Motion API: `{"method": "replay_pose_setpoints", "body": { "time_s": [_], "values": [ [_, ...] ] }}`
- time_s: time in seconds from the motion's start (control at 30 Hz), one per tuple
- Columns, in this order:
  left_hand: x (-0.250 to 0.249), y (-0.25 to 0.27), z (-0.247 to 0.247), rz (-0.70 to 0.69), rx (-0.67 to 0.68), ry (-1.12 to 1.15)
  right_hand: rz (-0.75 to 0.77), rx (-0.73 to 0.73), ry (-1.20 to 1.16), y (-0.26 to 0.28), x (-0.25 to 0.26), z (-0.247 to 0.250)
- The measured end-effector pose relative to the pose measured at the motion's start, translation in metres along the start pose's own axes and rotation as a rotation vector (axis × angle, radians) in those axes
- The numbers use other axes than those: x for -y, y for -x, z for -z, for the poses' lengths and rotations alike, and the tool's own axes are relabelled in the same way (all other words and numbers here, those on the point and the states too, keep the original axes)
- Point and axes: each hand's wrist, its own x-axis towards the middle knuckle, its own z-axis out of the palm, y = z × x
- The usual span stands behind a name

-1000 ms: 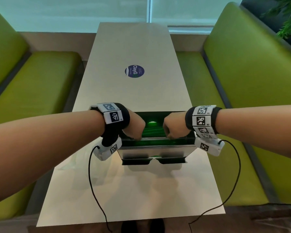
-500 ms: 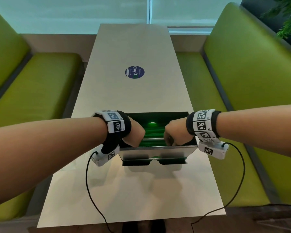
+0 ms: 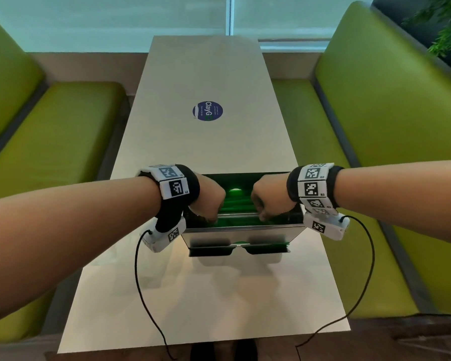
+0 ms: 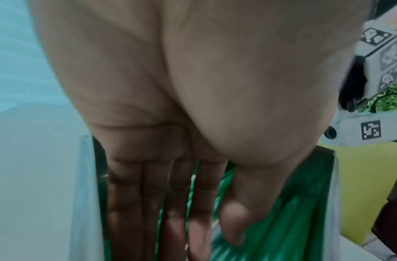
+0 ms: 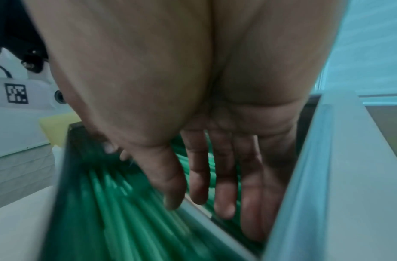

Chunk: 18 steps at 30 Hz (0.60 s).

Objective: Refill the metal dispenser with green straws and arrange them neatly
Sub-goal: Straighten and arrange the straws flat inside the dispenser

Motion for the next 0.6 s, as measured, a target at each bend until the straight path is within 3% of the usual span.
{"method": "replay_pose_setpoints", "body": {
  "time_s": [0.07, 0.33, 0.6],
  "values": [
    [0.004, 0.001, 0.006, 0.027, -0.024, 0.016, -0.05, -0.031, -0.001, -0.002, -0.004, 0.003],
    [-0.004, -0.002, -0.005, 0.099, 0.081, -0.042, -0.093, 0.019, 0.048, 0.001, 0.002, 0.0],
    [0.001, 0.006, 0.007, 0.132, -0.02, 0.005, -0.091, -0.113, 0.027, -0.002, -0.01, 0.007]
  ]
}}
